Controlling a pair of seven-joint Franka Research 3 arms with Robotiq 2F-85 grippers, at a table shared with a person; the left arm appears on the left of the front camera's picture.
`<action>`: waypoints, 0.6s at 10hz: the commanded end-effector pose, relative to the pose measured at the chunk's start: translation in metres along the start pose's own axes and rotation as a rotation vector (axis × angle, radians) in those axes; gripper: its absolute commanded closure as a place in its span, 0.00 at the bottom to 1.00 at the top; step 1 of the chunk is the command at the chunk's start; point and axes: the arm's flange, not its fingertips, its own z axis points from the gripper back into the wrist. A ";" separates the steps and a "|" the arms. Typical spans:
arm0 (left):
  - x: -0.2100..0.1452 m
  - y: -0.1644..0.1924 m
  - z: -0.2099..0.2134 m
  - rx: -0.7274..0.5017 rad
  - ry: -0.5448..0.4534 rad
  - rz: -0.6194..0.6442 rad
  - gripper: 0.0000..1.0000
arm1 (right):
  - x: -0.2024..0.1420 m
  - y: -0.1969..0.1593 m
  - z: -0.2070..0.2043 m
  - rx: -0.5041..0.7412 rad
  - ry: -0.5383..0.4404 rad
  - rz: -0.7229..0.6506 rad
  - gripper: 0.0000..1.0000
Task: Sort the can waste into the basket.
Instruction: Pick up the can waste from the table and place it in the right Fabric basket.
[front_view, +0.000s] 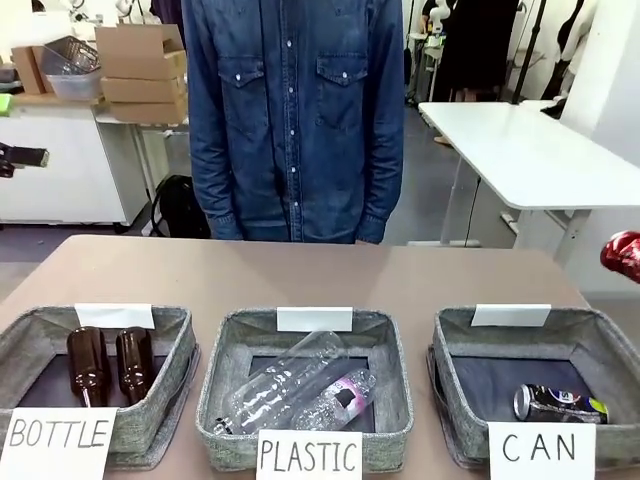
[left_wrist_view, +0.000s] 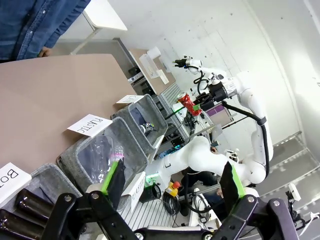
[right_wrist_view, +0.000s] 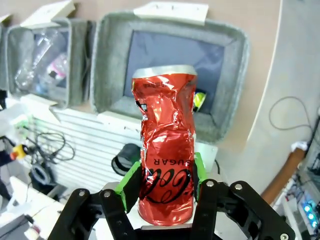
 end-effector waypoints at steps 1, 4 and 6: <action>-0.001 -0.002 0.002 -0.002 0.008 0.003 0.00 | 0.007 -0.007 -0.001 -0.014 0.038 0.001 1.00; -0.001 -0.002 0.002 -0.002 0.008 0.003 0.00 | 0.018 -0.016 -0.020 -0.044 0.198 -0.075 1.00; -0.001 -0.002 0.002 -0.002 0.008 0.003 0.00 | 0.023 -0.016 -0.024 -0.037 0.185 -0.068 1.00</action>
